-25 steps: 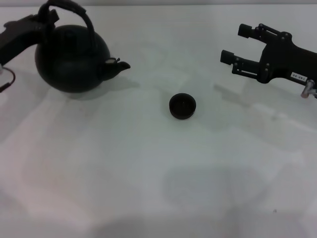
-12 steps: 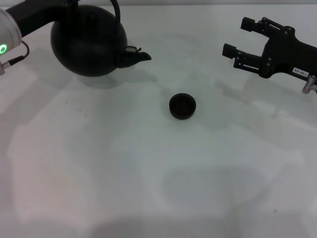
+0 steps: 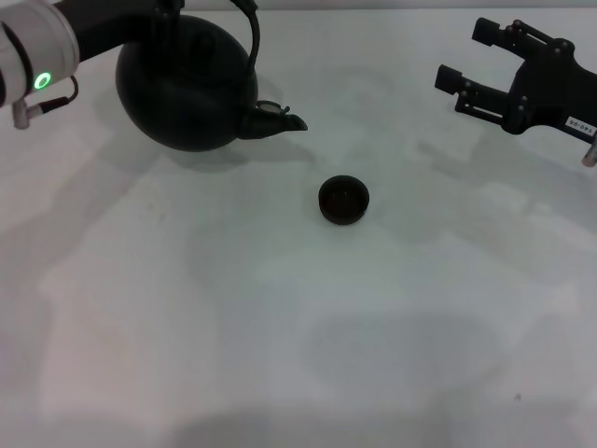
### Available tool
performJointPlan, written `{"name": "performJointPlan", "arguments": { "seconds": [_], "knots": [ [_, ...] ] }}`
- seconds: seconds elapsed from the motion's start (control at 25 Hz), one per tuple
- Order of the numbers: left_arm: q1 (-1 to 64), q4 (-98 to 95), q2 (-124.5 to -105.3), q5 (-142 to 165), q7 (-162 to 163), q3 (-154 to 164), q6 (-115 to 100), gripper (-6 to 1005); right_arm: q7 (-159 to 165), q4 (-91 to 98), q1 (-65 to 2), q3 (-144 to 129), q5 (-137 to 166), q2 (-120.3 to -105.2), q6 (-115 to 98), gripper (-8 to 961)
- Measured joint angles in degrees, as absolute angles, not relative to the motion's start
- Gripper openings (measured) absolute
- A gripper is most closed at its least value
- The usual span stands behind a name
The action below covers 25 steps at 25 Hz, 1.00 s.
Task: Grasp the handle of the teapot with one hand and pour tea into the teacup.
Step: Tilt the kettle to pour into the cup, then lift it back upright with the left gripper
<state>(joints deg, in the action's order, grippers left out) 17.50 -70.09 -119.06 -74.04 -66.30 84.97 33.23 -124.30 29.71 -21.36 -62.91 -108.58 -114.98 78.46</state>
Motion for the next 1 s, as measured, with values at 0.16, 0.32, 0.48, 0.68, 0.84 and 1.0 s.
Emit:
{"name": "performJointPlan", "arguments": {
  "seconds": [0.16, 0.32, 0.48, 0.68, 0.84, 1.0],
  "knots": [
    [17.2, -72.45, -119.11, -68.31, -62.03, 87.31, 31.85, 134, -125.04, 28.97, -21.22, -62.38, -108.75, -114.96, 78.46, 837],
    [16.74, -75.15, -119.14, -60.45, -56.51, 90.56, 30.0, 134, -125.5, 28.31, -21.23, -61.65, -108.82, -114.96, 78.48, 837],
    [16.88, -76.36, -119.15, -56.02, -52.67, 91.81, 29.74, 134, -125.5, 28.27, -21.22, -60.99, -108.97, -114.96, 78.58, 836],
    [17.2, -77.87, -119.18, -50.9, -48.85, 93.41, 30.01, 134, -125.5, 28.18, -21.07, -59.54, -109.43, -114.96, 78.81, 836],
    [17.58, -78.84, -119.18, -46.95, -45.91, 95.08, 30.27, 135, -125.47, 28.13, -21.07, -58.63, -109.45, -114.96, 78.84, 836],
    [18.06, -79.78, -119.17, -43.15, -43.06, 97.02, 30.55, 133, -125.3, 27.54, -21.1, -56.66, -109.52, -114.96, 78.67, 836]
  ]
}}
